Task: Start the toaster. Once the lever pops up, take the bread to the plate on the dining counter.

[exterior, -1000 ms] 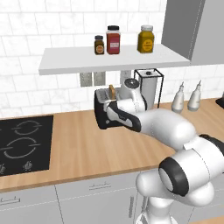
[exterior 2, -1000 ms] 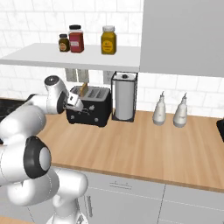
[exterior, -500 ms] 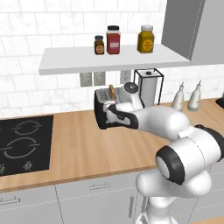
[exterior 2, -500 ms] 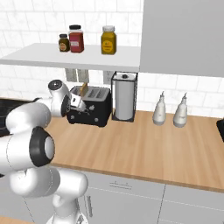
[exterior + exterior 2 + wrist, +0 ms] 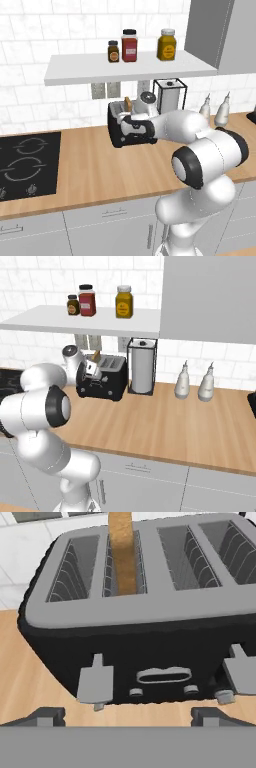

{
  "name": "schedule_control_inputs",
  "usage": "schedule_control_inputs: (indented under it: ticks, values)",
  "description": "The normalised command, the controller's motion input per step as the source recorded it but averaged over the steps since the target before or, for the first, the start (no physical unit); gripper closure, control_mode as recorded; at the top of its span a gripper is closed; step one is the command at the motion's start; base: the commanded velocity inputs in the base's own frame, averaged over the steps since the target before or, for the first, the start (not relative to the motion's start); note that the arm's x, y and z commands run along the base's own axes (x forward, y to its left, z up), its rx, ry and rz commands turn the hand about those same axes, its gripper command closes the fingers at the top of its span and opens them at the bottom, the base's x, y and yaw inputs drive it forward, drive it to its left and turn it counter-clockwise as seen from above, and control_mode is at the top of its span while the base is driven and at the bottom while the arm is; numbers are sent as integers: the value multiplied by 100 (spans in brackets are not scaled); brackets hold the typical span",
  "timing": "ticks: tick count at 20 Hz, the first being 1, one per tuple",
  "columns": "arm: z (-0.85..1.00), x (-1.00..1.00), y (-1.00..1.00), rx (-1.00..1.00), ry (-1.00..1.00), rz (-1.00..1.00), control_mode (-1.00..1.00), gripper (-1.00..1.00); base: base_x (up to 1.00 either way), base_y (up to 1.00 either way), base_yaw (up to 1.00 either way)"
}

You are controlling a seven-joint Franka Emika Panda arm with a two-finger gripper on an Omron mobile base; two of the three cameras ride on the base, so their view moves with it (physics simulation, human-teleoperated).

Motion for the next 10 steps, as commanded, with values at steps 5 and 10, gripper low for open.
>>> schedule_control_inputs:
  ticks: [5, 10]
  values:
    - [-20, 27, -8, 0, 0, 6, -100, -100, 0, 0, 0]
    - [-33, 10, -10, 0, 0, 10, -100, -100, 0, 0, 0]
